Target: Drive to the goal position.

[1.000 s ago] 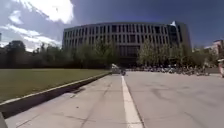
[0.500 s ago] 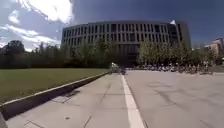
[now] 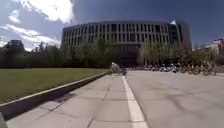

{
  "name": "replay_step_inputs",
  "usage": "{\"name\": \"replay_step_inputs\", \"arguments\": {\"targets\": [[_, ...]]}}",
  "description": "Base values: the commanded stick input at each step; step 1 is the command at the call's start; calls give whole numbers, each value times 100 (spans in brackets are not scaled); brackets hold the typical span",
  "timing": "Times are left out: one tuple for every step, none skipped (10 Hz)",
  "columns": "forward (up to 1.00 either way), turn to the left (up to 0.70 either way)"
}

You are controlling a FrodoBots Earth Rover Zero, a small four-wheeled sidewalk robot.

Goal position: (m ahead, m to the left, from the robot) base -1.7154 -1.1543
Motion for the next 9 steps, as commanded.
{"name": "replay_step_inputs", "arguments": {"targets": [[70, -1], [70, -1], [70, -1], [70, -1], [70, -1], [70, -1], [70, -1], [70, -1], [70, -1]]}}
